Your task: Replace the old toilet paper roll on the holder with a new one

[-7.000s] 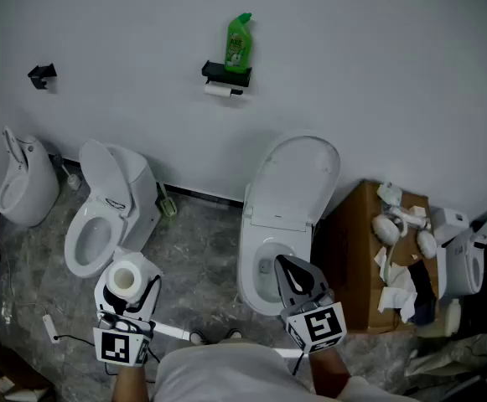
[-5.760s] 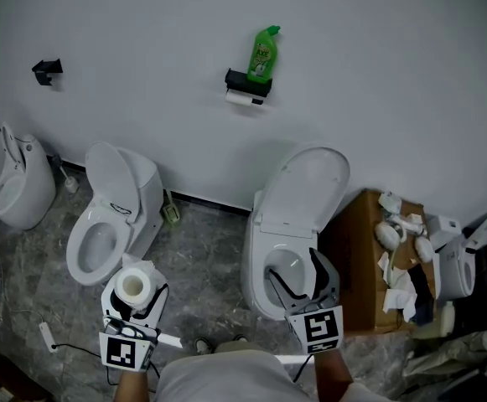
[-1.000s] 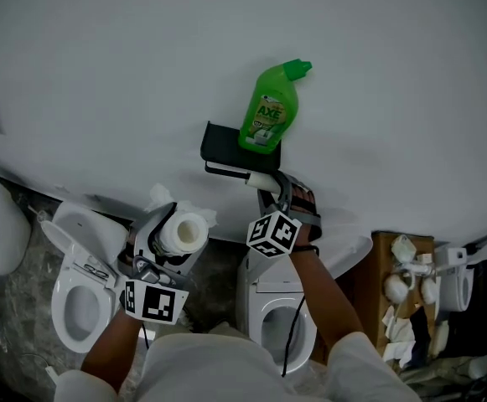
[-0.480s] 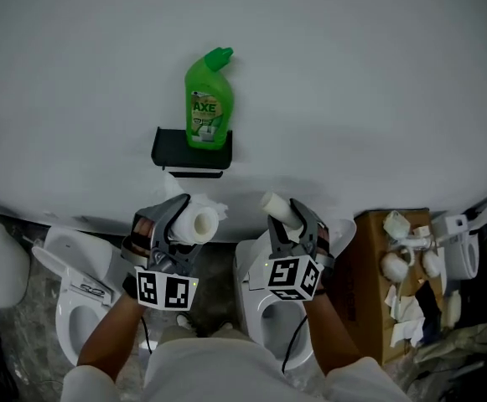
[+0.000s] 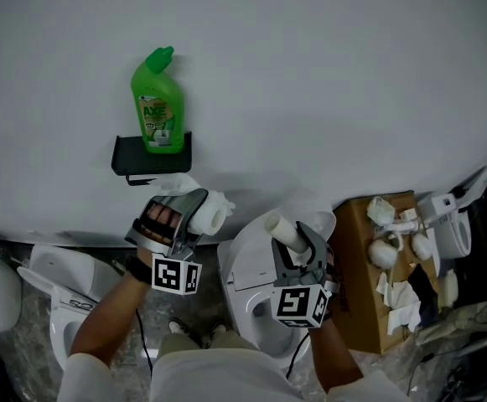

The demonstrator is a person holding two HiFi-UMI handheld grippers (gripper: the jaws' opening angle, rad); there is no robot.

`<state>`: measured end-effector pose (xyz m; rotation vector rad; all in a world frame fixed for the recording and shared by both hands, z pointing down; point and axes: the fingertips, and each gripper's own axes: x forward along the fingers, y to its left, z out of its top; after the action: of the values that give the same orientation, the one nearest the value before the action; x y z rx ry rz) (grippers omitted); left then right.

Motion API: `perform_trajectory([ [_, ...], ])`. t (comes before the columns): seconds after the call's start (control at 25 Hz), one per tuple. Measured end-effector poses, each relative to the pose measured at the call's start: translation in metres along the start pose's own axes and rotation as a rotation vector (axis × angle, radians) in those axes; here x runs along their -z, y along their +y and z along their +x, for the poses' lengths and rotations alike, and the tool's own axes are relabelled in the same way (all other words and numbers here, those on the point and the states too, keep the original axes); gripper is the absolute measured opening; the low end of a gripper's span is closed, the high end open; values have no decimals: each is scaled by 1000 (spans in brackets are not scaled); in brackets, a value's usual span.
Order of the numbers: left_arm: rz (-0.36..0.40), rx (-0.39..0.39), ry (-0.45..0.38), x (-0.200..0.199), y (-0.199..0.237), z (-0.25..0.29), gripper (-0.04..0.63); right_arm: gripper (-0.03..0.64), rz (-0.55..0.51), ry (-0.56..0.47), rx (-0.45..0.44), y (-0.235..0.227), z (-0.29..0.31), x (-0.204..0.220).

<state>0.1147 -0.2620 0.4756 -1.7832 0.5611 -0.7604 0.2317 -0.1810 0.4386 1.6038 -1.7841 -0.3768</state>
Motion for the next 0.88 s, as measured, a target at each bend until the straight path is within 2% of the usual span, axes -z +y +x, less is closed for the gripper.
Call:
perform_trajectory([
  [0.16,121,18,-43,-26,-2,18,342,212,25,13,15,-8,-9,13],
  [0.24,202,12,-89,-46,-6,27,342,212,37,15,25,-12,-12,17],
  [0.32,285,15,-100,-53,-13,39,342,212,46,13,27,-15,-13,19],
  [0.56,410,19,72,-19,-5,70,342,212,62,0,1,-12,-13,22],
  [0.64,427,19,115,-7,-1,75,342,212,68,-4,-11,-10,-12,23],
  [0.88,357,29,194,21,3,74,342,212,71,-19,-28,-8,-12,21],
])
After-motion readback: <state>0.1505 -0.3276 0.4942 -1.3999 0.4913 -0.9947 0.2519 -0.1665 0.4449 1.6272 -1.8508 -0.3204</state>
